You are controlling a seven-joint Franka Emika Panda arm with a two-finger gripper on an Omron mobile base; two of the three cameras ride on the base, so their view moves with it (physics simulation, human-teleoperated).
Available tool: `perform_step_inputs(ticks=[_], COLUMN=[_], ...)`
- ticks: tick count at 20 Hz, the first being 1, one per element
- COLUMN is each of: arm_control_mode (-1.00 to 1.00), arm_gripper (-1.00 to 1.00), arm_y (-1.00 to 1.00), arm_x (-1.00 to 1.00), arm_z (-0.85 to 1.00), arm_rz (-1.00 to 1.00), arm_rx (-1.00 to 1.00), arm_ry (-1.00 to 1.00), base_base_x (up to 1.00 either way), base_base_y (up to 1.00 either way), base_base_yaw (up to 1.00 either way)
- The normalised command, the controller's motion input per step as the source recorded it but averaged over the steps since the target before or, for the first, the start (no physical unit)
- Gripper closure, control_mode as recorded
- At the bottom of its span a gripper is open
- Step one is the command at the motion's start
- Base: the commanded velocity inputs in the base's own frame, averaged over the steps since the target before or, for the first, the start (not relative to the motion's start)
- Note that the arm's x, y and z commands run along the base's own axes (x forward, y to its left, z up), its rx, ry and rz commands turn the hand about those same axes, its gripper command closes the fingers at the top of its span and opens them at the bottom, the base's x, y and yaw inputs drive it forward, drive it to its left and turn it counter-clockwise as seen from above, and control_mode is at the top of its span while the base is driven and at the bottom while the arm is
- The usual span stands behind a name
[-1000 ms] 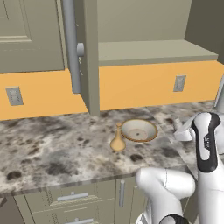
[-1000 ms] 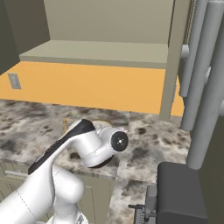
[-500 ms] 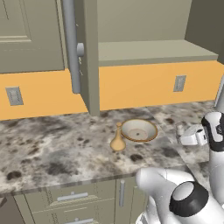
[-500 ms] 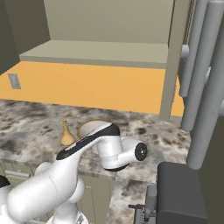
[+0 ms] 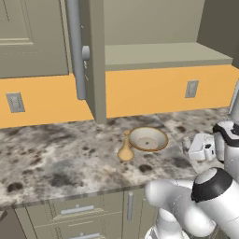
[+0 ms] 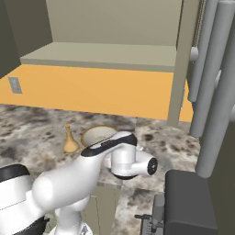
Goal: Retrieve the bottle and the shaker from the cabinet and place them next to the mixing bowl on the counter. Then add garlic from the fridge to the mixing bowl.
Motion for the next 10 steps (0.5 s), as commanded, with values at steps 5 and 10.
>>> perform_step_inputs(ticks=[5, 10], arm_control_mode=[-1.0, -1.0], arm_gripper=[1.0, 1.0], arm_y=[0.0, 0.0], arm_x=[0.35, 0.42], arm_z=[-0.32, -0.35], arm_rz=[0.07, 0.06], arm_rx=[0.0, 0.01], arm_ry=[-0.02, 0.0], base_base_x=[0.0, 0.0], base_base_y=[0.0, 0.0], base_base_yaw=[0.0, 0.0])
